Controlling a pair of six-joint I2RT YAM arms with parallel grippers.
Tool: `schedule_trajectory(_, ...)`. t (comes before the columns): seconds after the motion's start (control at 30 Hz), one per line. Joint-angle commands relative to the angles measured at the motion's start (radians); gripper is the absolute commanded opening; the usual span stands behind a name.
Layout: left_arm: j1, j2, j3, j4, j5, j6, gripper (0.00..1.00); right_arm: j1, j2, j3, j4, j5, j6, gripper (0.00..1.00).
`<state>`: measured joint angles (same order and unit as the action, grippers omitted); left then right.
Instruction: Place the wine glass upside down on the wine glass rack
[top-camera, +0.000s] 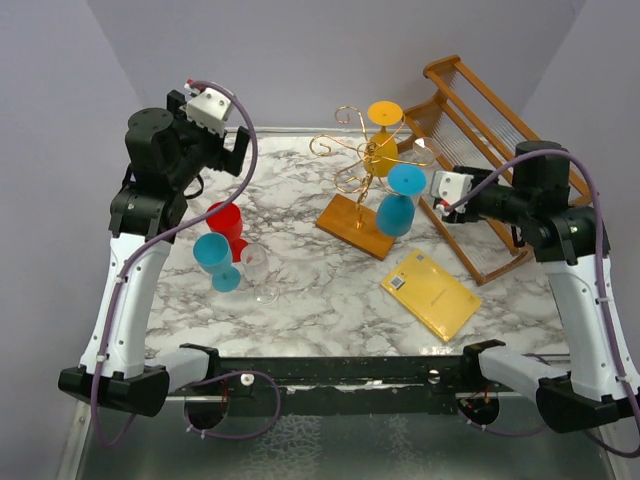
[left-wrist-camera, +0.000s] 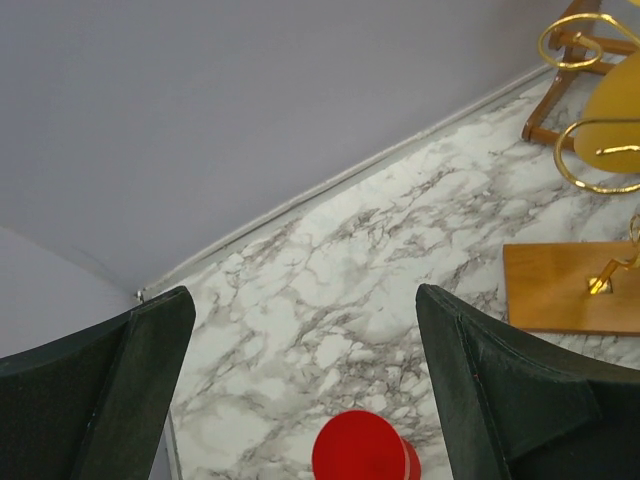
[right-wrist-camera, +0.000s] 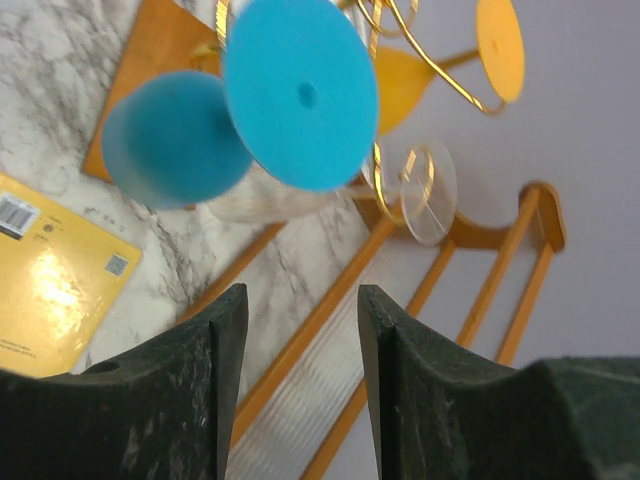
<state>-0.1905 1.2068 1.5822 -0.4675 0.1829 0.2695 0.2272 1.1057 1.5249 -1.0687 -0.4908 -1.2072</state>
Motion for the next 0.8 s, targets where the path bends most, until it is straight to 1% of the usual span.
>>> schedule_trajectory(0.0, 0.035, -0.069, -0.055, -0.067, -0.004, -0.046, 0.96, -0.071, -0.054, -0.024, 0.108, 0.126, 0.180, 0.50)
schedule_trajectory(0.07, 0.054, -0.086, -0.077, -0.103, 0.008, -0.056, 0.96, -0.105, -0.063, -0.024, 0.128, 0.142, 0.240, 0.54)
schedule_trajectory(0.1, 0.065, -0.093, -0.086, -0.119, 0.009, -0.064, 0.96, -0.121, -0.066, -0.021, 0.141, 0.147, 0.267, 0.60)
schedule_trajectory(0.13, 0.079, -0.101, -0.097, -0.131, 0.007, -0.073, 0.96, -0.138, -0.067, -0.018, 0.154, 0.150, 0.295, 0.64)
schedule_trajectory(0.23, 0.130, -0.121, -0.144, -0.165, 0.028, -0.114, 0.96, -0.174, -0.059, -0.006, 0.199, 0.163, 0.377, 0.72)
schedule_trajectory(0.33, 0.165, -0.133, -0.189, -0.188, 0.094, -0.157, 0.96, -0.200, -0.028, 0.023, 0.228, 0.164, 0.446, 0.79)
schedule_trajectory(0.4, 0.170, -0.139, -0.207, -0.209, 0.137, -0.151, 0.96, -0.225, -0.002, 0.056, 0.230, 0.132, 0.485, 0.80)
schedule_trajectory(0.5, 0.169, -0.103, -0.177, -0.305, 0.204, -0.064, 0.96, -0.276, 0.029, 0.101, 0.224, 0.056, 0.531, 0.80)
schedule_trajectory(0.57, 0.169, -0.075, -0.142, -0.388, 0.241, 0.014, 0.95, -0.305, 0.050, 0.130, 0.198, 0.006, 0.529, 0.80)
schedule_trajectory(0.7, 0.169, -0.042, -0.081, -0.538, 0.296, 0.204, 0.94, -0.370, 0.086, 0.179, 0.155, -0.098, 0.524, 0.82)
schedule_trajectory(0.77, 0.168, -0.022, -0.042, -0.656, 0.335, 0.312, 0.93, -0.399, 0.105, 0.199, 0.145, -0.176, 0.538, 0.82)
